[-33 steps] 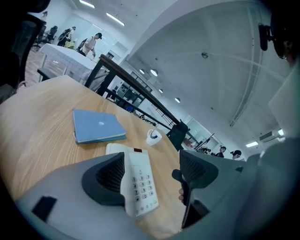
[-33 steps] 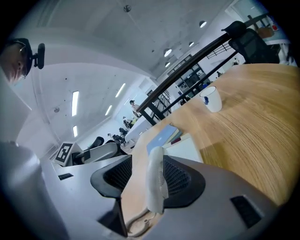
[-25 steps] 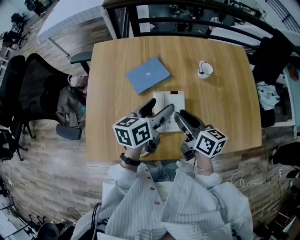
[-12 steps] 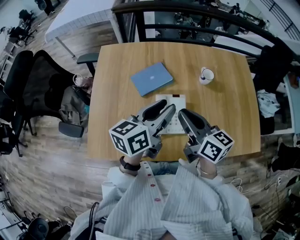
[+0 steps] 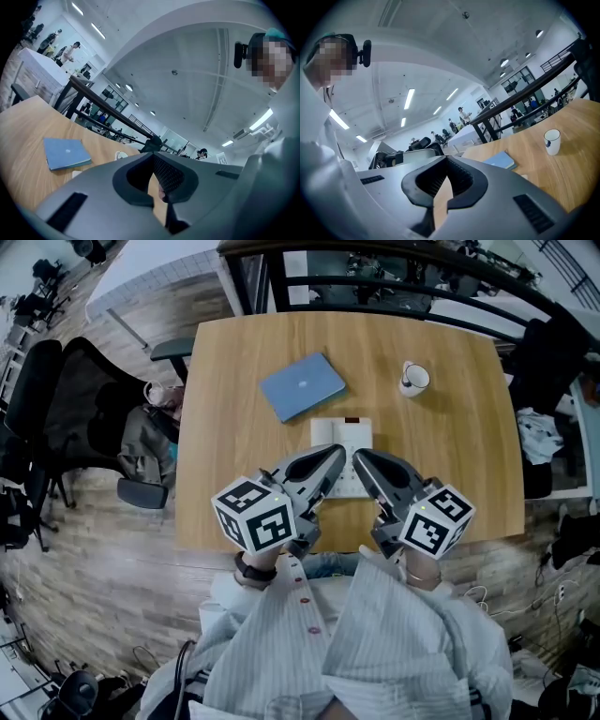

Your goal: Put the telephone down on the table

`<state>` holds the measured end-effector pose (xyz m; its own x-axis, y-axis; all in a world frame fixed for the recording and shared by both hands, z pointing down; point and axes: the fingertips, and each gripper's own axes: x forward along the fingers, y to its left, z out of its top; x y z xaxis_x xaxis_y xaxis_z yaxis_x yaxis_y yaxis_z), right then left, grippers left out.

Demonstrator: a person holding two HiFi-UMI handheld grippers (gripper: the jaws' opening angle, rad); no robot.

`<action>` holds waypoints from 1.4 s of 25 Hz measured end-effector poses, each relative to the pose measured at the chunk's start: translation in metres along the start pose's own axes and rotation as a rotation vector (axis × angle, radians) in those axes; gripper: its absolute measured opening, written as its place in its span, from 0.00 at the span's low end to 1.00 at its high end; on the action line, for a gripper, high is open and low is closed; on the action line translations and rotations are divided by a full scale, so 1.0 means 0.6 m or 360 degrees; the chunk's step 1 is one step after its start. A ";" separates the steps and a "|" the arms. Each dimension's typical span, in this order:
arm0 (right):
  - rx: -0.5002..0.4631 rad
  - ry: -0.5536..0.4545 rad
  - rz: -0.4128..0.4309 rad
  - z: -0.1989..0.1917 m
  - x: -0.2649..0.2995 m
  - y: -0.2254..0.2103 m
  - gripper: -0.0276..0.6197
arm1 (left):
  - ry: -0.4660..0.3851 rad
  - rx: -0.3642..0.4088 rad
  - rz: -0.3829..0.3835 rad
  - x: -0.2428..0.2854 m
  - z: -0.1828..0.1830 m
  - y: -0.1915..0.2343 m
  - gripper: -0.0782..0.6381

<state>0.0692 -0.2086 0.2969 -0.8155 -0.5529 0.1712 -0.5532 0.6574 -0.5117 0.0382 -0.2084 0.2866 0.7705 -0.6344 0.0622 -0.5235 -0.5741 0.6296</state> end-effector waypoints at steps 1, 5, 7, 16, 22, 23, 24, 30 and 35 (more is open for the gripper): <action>-0.0004 0.0000 0.0006 0.000 -0.001 0.001 0.10 | -0.0001 0.0000 -0.0002 0.000 0.000 -0.001 0.12; -0.0013 -0.0005 0.0018 0.000 -0.001 0.004 0.09 | 0.0000 0.0002 0.0001 -0.001 -0.002 0.002 0.12; -0.0011 -0.0005 0.0016 -0.001 0.000 0.003 0.09 | 0.0003 0.0000 0.0008 -0.001 -0.003 0.005 0.12; 0.0024 -0.0008 0.0004 -0.008 -0.002 0.000 0.09 | 0.0029 -0.0001 0.0006 -0.001 -0.010 0.005 0.12; 0.0034 -0.0008 -0.0011 -0.012 -0.006 -0.006 0.09 | 0.0049 -0.0002 0.0004 0.004 -0.015 0.004 0.12; 0.0035 -0.0007 -0.0013 -0.012 -0.007 -0.006 0.09 | 0.0051 -0.0002 0.0004 0.004 -0.016 0.004 0.12; 0.0035 -0.0006 -0.0015 -0.013 -0.007 -0.006 0.09 | 0.0053 -0.0002 0.0006 0.003 -0.016 0.004 0.12; 0.0045 0.0032 0.0013 -0.026 0.003 0.002 0.09 | 0.0072 -0.0009 0.0016 0.004 -0.021 0.010 0.12; 0.0042 0.0081 0.0035 -0.040 0.019 0.018 0.09 | 0.0072 -0.0028 0.0036 -0.004 -0.021 0.019 0.12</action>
<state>0.0497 -0.1956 0.3134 -0.8355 -0.5110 0.2020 -0.5306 0.6550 -0.5380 0.0347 -0.2068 0.3032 0.7744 -0.6229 0.1110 -0.5348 -0.5505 0.6411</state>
